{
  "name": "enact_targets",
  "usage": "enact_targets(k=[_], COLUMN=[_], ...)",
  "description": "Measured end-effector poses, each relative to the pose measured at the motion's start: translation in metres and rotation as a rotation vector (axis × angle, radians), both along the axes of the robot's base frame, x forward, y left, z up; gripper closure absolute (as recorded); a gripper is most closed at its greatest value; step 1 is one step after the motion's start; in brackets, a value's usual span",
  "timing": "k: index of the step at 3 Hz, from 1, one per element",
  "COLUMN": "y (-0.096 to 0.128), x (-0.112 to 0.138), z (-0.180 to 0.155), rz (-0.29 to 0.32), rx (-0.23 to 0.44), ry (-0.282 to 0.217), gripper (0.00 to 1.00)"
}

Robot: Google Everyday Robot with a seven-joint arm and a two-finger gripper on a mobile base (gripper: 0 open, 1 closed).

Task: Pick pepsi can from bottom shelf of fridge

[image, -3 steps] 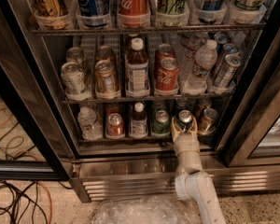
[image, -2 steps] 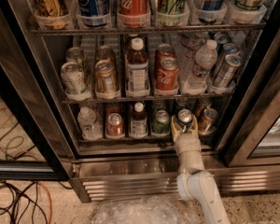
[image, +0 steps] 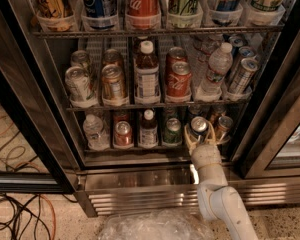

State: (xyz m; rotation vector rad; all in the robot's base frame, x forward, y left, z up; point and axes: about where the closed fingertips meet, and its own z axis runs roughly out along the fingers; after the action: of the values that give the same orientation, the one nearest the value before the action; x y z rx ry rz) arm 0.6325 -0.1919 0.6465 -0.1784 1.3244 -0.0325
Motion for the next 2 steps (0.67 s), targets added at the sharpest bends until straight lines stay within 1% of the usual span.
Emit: enact_targets(k=[1,2], y=[0.002,0.011], x=[-0.021,-0.044], z=[0.008,0.013], rz=[0.066,0.167], rx=[-0.083,-0.159], ry=[-0.007,-0.013], gripper=[1.00,1.00])
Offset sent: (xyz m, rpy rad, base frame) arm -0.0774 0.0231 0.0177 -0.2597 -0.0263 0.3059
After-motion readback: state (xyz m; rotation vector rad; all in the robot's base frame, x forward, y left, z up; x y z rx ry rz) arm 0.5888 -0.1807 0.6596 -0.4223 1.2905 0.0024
